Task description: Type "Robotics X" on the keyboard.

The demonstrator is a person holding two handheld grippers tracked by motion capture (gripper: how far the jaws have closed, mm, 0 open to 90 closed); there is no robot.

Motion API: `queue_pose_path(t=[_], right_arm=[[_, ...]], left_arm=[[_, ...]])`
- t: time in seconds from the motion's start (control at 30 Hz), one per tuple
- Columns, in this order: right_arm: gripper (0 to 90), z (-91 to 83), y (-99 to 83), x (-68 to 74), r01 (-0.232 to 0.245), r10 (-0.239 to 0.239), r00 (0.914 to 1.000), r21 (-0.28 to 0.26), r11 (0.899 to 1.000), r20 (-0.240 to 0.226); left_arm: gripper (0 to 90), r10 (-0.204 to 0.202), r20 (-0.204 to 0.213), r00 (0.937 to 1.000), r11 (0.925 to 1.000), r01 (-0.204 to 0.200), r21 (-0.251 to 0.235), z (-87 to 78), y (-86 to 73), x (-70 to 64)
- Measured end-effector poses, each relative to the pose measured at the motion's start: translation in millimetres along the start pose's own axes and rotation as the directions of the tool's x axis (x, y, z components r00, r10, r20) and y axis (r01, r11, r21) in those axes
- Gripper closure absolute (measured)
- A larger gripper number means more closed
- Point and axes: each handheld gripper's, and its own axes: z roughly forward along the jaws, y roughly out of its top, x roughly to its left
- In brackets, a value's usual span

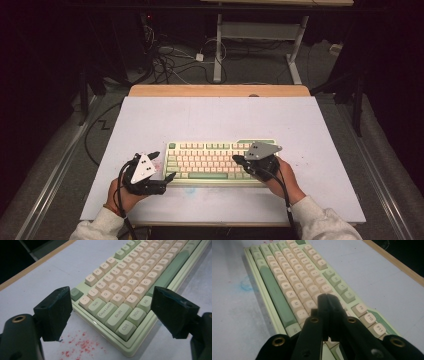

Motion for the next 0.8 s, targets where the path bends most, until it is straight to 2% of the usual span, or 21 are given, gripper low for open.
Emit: queue_pose_path(t=[0.1,0.37,0.4,0.47,0.5,0.8], right_arm=[[90.0,10.2,4.2,2.2,0.003,-0.003,1.0,0.02,1.0,-0.005],[90.0,33.9,9.9,2.8,0.02,-0.019,0.9998,0.087,0.996,-0.007],[90.0,34.7,10.0,3.9,0.004,-0.003,1.0,0.09,0.996,-0.004],[90.0,37.3,10.0,2.2,0.017,-0.017,0.9999,0.102,0.995,0.001],[90.0,38.5,9.9,2.2,0.003,-0.003,1.0,0.106,0.994,0.005],[90.0,46.9,8.7,-2.5,0.003,-0.005,0.9998,0.142,0.99,0.019]], left_arm=[[16.8,0.009,-0.005,0.9999,0.9999,-0.009,0.01,-1.0,-2.3,-0.3],[16.9,-0.004,-0.012,0.9999,0.9999,0.004,-0.011,-6.3,-6.1,-0.6],[16.9,-0.006,-0.01,0.9999,0.9999,0.005,-0.011,-7.0,-6.8,-0.3],[16.8,-0.006,-0.01,0.9999,0.9999,0.006,-0.014,-7.6,-7.5,0.1],[16.9,-0.008,-0.009,0.9999,0.9999,0.008,-0.015,-7.7,-7.7,0.1],[16.9,-0.005,0.0,1.0,0.9999,0.005,-0.015,-6.0,-7.1,-0.3]])
